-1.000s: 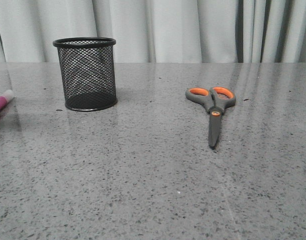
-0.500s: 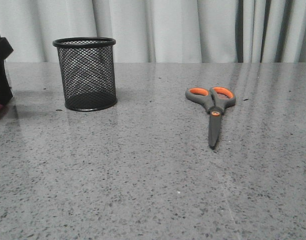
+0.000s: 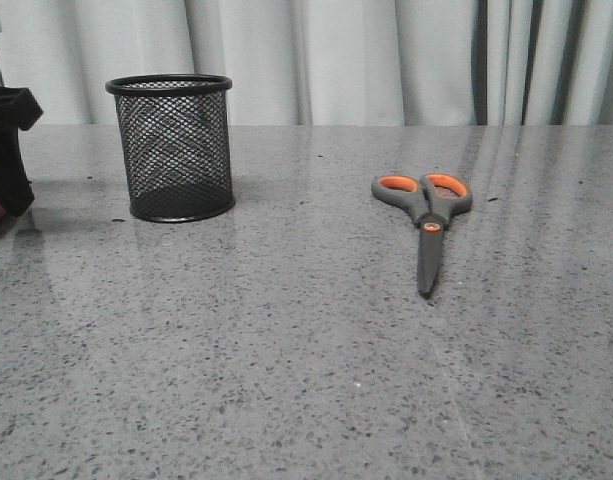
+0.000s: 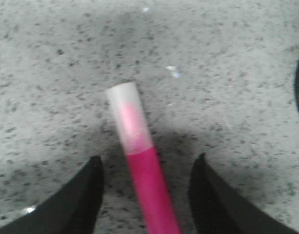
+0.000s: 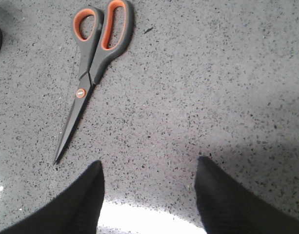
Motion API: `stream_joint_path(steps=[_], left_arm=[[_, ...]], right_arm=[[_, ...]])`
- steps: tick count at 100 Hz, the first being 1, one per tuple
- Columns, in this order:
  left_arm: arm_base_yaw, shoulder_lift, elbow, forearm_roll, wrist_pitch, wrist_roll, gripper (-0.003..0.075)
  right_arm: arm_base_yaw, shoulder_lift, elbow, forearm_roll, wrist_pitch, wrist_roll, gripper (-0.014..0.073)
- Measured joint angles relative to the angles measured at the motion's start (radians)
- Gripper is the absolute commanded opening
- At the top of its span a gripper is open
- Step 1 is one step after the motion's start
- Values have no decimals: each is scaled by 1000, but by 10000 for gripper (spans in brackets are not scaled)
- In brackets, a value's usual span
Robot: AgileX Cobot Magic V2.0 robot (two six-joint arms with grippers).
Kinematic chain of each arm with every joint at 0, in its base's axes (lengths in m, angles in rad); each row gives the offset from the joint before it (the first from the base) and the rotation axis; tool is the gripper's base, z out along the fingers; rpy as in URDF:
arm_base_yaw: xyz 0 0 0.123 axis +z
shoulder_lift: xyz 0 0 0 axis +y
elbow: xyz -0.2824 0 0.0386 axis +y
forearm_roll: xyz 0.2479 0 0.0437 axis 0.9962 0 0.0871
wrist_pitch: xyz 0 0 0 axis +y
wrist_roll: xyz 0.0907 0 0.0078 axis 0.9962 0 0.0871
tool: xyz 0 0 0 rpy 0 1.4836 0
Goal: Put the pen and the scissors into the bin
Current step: 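Close the left gripper on the pink highlighter and lift it, then lower the highlighter into the mesh cup and open the left gripper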
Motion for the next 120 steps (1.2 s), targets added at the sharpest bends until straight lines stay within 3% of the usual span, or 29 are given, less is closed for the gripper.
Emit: stream_joint_path(steps=[33, 43, 52, 86, 105, 120], left_arm=[[-32, 27, -13, 31, -8, -2, 252], [-32, 36, -21, 33, -13, -15, 146], [-32, 38, -21, 37, -20, -22, -21], [-32, -79, -2, 61, -19, -26, -20], [-32, -293, -2, 5, -173, -26, -20], [-57, -354, -2, -92, -316, 5, -20]], right_arm=[[0, 0, 0, 0, -1, 0, 372], [0, 0, 0, 0, -1, 0, 372], [0, 0, 0, 0, -1, 0, 372], [0, 0, 0, 0, -1, 0, 372], [0, 0, 0, 0, -1, -1, 372], [0, 0, 0, 0, -1, -1, 372]])
